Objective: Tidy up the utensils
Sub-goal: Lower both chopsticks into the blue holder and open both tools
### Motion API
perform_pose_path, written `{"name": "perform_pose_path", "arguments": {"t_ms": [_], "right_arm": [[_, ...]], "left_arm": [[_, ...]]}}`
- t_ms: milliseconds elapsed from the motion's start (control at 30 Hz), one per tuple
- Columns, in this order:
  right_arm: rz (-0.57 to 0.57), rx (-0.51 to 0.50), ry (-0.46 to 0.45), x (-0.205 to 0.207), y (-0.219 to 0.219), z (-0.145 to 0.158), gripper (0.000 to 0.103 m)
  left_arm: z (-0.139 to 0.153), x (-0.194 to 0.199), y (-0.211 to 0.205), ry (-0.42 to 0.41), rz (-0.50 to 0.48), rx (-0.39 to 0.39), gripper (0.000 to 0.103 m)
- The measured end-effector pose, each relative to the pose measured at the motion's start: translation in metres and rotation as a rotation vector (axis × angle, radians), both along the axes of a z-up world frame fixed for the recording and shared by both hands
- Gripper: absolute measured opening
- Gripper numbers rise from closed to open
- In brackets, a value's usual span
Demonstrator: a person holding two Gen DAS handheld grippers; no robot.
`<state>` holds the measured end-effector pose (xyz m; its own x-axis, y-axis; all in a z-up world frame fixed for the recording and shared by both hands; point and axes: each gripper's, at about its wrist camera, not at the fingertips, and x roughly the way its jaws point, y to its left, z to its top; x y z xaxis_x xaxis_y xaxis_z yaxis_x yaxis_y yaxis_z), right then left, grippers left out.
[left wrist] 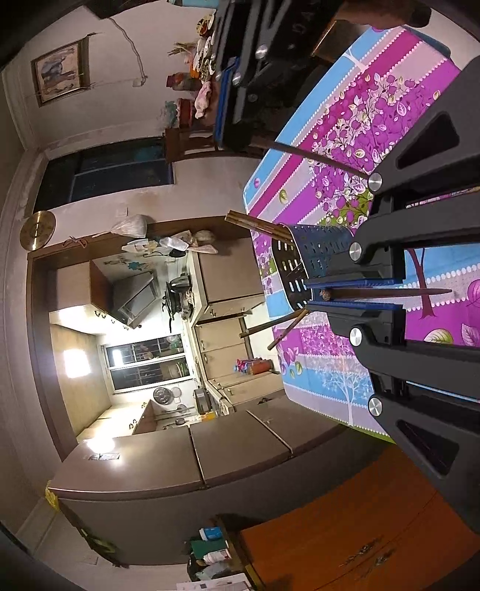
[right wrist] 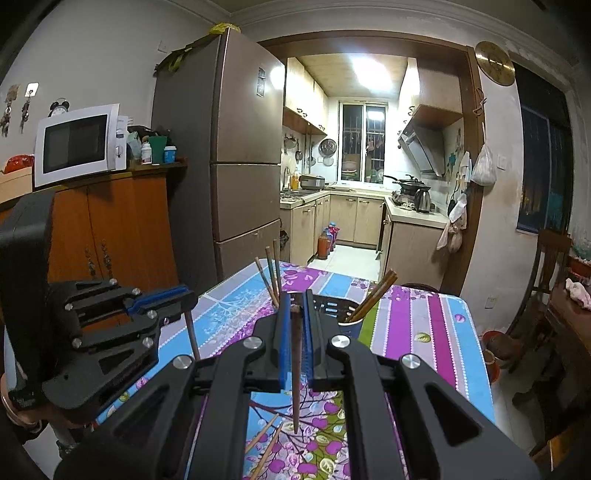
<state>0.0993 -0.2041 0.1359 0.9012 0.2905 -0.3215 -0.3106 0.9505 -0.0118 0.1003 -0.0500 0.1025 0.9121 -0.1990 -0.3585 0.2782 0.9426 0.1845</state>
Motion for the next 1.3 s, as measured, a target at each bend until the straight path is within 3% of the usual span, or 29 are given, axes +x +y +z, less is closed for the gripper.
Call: {"name": "perform_pose_path", "arguments": {"t_ms": [200, 400, 567, 733, 933, 1167, 1300], "right_arm": [[-0.009, 0.009, -0.027, 0.019, -0.004, 0.017, 0.005], [-0.028, 0.035, -0.092, 0.041, -0.007, 0.052, 0.005], [-0.041, 0.074, -0.160, 0.063, -0.012, 0.086, 0.005], [-0.063, 0.084, -0.219, 0.086, -0.016, 0.098, 0.005], [-0.088, 0.135, -0.187, 0.138, -0.020, 0.070, 0.005], [-0.123, 0.171, -0.115, 0.179, -0.024, 0.021, 0.005], [-0.116, 0.211, -0.051, 0.188, -0.027, -0.008, 0.005]], "left_arm": [[0.010, 0.010, -0.008, -0.017, -0.012, -0.001, 0.008], [0.058, 0.032, -0.017, -0.093, -0.048, -0.060, 0.008], [0.109, 0.056, -0.021, -0.177, -0.064, -0.157, 0.008], [0.131, 0.081, -0.029, -0.274, -0.046, -0.199, 0.008], [0.107, 0.128, -0.036, -0.320, -0.035, -0.219, 0.008], [0.056, 0.174, -0.028, -0.266, -0.041, -0.261, 0.008], [0.026, 0.191, -0.018, -0.194, -0.038, -0.298, 0.008]]}}
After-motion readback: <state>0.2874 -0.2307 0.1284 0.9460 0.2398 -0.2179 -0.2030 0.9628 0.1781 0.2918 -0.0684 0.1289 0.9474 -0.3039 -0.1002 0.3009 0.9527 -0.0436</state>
